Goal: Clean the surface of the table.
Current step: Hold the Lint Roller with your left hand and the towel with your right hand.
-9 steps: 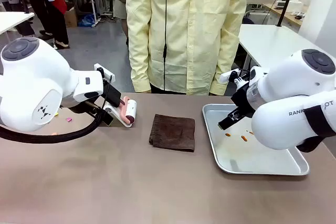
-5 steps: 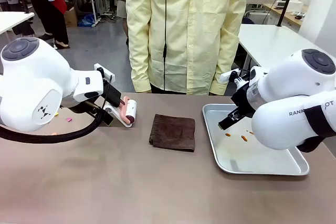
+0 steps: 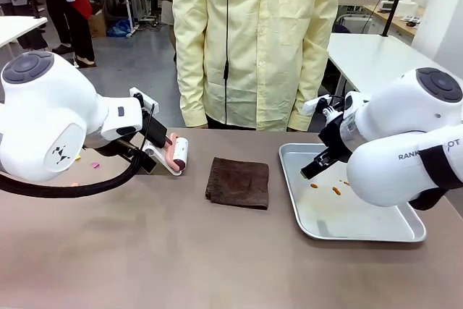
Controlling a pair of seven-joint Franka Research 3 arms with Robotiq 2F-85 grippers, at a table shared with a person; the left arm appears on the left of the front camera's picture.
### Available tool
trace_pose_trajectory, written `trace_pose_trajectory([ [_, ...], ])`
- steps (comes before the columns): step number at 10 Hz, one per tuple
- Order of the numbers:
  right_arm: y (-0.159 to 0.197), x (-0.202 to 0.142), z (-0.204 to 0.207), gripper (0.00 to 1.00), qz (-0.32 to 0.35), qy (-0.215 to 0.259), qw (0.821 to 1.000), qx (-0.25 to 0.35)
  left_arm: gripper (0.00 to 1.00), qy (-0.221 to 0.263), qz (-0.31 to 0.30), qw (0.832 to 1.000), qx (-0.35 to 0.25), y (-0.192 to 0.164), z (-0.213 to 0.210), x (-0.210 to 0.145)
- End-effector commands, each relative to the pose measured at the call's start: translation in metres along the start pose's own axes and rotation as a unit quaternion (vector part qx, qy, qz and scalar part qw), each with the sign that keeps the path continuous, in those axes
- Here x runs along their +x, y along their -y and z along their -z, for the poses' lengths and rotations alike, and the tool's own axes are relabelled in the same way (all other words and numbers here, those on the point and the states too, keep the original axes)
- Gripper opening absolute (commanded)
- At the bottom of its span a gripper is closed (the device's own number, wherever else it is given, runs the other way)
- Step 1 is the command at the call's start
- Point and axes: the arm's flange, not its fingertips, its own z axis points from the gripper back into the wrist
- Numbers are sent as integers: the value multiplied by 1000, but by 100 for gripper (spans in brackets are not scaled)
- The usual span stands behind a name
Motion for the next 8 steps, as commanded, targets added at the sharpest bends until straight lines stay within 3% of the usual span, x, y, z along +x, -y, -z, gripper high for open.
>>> trace_pose_trajectory([
  [1, 0, 0, 0, 100, 0, 0, 1000, 0, 100, 0, 0, 1000, 0, 0, 0, 0],
  [6, 0, 0, 0, 100, 0, 0, 1000, 0, 100, 0, 0, 1000, 0, 0, 0, 0],
  [7, 0, -2, -3, 100, 14, -13, 1000, 1, 100, 0, 0, 1000, 0, 0, 0, 0],
  [8, 1, -2, -7, 100, 81, -62, 995, 7, 100, -43, -22, 999, -20, -3, -5, -3],
])
